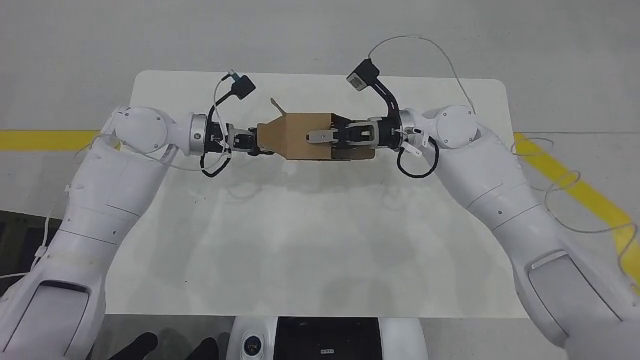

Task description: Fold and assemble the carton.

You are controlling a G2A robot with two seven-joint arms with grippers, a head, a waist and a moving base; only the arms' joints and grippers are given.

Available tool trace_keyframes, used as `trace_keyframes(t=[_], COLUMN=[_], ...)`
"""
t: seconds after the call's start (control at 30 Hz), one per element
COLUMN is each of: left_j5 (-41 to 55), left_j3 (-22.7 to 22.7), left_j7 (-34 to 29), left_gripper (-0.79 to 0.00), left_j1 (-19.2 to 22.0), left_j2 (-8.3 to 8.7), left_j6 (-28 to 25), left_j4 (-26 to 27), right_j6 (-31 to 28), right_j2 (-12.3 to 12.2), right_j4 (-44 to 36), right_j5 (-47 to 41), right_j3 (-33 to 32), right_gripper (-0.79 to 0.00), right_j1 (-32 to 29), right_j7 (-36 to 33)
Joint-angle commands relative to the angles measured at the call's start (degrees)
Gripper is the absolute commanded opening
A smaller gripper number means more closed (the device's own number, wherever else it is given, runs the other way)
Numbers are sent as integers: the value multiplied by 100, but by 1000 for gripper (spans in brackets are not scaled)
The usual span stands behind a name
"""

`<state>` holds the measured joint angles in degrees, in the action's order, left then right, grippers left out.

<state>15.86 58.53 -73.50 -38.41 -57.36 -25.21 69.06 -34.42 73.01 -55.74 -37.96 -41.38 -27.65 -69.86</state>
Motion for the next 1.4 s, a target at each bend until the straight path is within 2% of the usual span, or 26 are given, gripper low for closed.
trace_keyframes(t=[0.0, 0.47, 0.83, 1.1, 1.37], left_j5=[6, 10, -21, -160, -151], left_j3=[6, 42, 155, -149, -441], left_j7=[-12, -1, 156, 292, 100], left_gripper=[0, 0, 0, 0, 0], left_j1=[5, 44, 255, 328, 356], left_j2=[2, 13, 21, -81, -173], left_j6=[1, -49, -101, -84, -146], left_j4=[-5, -172, -748, -809, -747], right_j6=[1, 151, 990, 1265, 1144], right_j2=[3, -22, -224, -309, -245], right_j4=[30, 195, -77, -432, -346], right_j5=[-10, -181, -351, -383, -467], right_j3=[2, -25, -156, -181, -99], right_gripper=[-785, -785, -785, -785, -785], right_j1=[6, -48, -306, -485, -465], right_j7=[-2, -151, -991, -1266, -1145])
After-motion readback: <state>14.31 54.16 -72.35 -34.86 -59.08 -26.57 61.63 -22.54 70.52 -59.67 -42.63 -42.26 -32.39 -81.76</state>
